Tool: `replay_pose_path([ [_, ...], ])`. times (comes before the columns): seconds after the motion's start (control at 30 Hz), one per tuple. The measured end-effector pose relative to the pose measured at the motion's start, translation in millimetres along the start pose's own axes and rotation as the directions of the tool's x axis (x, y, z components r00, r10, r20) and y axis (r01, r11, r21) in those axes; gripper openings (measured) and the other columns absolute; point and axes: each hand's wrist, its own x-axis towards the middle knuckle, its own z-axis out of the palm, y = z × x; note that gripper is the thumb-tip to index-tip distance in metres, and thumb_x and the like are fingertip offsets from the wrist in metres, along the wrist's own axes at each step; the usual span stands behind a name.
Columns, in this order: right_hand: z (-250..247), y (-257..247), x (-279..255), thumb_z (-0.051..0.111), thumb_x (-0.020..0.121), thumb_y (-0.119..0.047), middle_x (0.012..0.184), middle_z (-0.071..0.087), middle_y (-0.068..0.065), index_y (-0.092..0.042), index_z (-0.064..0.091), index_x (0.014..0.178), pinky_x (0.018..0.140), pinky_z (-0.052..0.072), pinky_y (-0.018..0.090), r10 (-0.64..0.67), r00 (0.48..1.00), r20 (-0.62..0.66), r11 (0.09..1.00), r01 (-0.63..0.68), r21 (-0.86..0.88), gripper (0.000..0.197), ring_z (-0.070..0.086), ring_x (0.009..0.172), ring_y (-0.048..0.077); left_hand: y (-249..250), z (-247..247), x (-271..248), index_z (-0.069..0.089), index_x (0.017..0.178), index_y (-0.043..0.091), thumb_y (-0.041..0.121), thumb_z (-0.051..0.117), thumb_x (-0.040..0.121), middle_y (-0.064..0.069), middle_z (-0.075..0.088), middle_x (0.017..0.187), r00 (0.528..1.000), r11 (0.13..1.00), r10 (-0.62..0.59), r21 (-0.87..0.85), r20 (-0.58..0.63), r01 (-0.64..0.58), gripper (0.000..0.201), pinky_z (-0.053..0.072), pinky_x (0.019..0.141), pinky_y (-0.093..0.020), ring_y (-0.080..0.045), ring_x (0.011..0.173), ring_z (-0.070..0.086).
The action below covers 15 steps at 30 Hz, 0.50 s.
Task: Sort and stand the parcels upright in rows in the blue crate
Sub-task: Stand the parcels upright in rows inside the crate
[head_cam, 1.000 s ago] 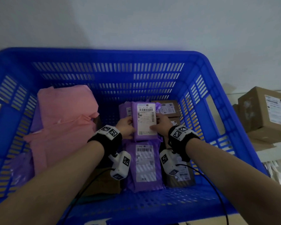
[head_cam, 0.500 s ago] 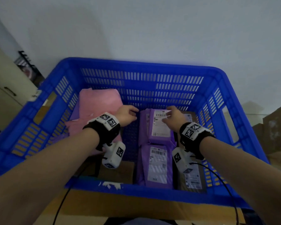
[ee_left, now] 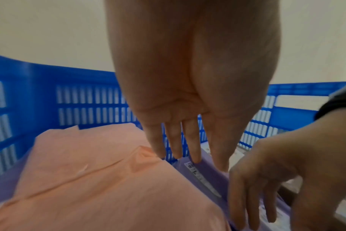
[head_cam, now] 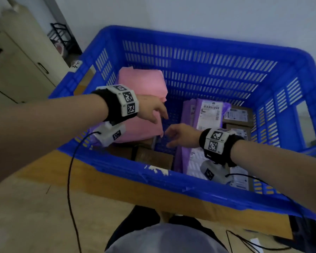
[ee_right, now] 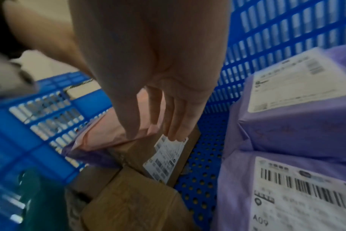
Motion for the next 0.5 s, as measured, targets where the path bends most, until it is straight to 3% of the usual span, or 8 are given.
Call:
replay_pose_path([
  [0.13, 4.0, -11.2, 3.4, 0.068, 0.085, -0.023, 0.131, 0.056, 0.006, -0.012, 0.049, 0.133, 0.091, 0.048, 0.03, -0.021, 0.987, 0.16, 0.997, 0.032, -0.063, 0.053, 0.057, 0.112, 0.022, -14.1, -3.8, 10.3, 0.052, 0.134, 0.021, 0.022, 0.06, 0.089, 0.001, 0.051, 0.141, 0.988, 0.972, 0.111, 0.195, 0.109, -0.131, 0.046, 0.035, 0.106, -0.028, -0.017, 0.128, 0.047],
  [0.23, 7.3, -15.4, 9.6, 0.065, 0.087, -0.018, 0.128, 0.056, 0.0, -0.02, 0.048, 0.136, 0.075, 0.041, 0.01, -0.022, 0.966, 0.258, 0.984, 0.067, -0.167, 0.052, 0.055, 0.109, 0.016, -25.9, 0.4, 17.1, 0.048, 0.136, 0.025, 0.029, 0.061, 0.088, 0.002, 0.045, 0.146, 0.959, 0.885, 0.189, 0.387, 0.211, -0.26, 0.05, 0.036, 0.108, -0.038, -0.021, 0.132, 0.044],
  [0.33, 15.7, -16.8, 16.5, 0.063, 0.087, -0.016, 0.139, 0.05, 0.004, -0.023, 0.044, 0.14, 0.082, 0.037, 0.019, 0.0, 0.937, 0.349, 0.946, 0.112, -0.303, 0.057, 0.051, 0.121, 0.023, -32.7, 9.9, 23.4, 0.045, 0.138, 0.027, 0.03, 0.061, 0.086, 0.002, 0.041, 0.148, 0.91, 0.782, 0.265, 0.481, 0.319, -0.397, 0.054, 0.033, 0.11, -0.041, -0.024, 0.136, 0.039],
  [0.4, 22.6, -17.3, 18.5, 0.067, 0.085, -0.019, 0.135, 0.053, 0.007, -0.019, 0.047, 0.138, 0.09, 0.038, 0.022, 0.019, 0.916, 0.4, 0.941, 0.119, -0.316, 0.057, 0.053, 0.121, 0.025, -33.7, 18.1, 25.9, 0.047, 0.136, 0.028, 0.029, 0.06, 0.085, 0.002, 0.046, 0.143, 0.863, 0.721, 0.344, 0.485, 0.37, -0.495, 0.053, 0.035, 0.108, -0.038, -0.024, 0.134, 0.041],
  [0.5, 29.0, -12.3, 21.0, 0.07, 0.081, -0.03, 0.136, 0.051, 0.009, -0.022, 0.044, 0.139, 0.094, 0.042, 0.03, -0.01, 0.875, 0.484, 0.887, 0.231, -0.4, 0.064, 0.051, 0.122, 0.028, -30.9, 33.6, 28.1, 0.053, 0.129, 0.025, 0.029, 0.055, 0.085, 0.0, 0.054, 0.131, 0.811, 0.596, 0.414, 0.551, 0.413, -0.584, 0.045, 0.038, 0.105, -0.038, -0.024, 0.126, 0.047],
])
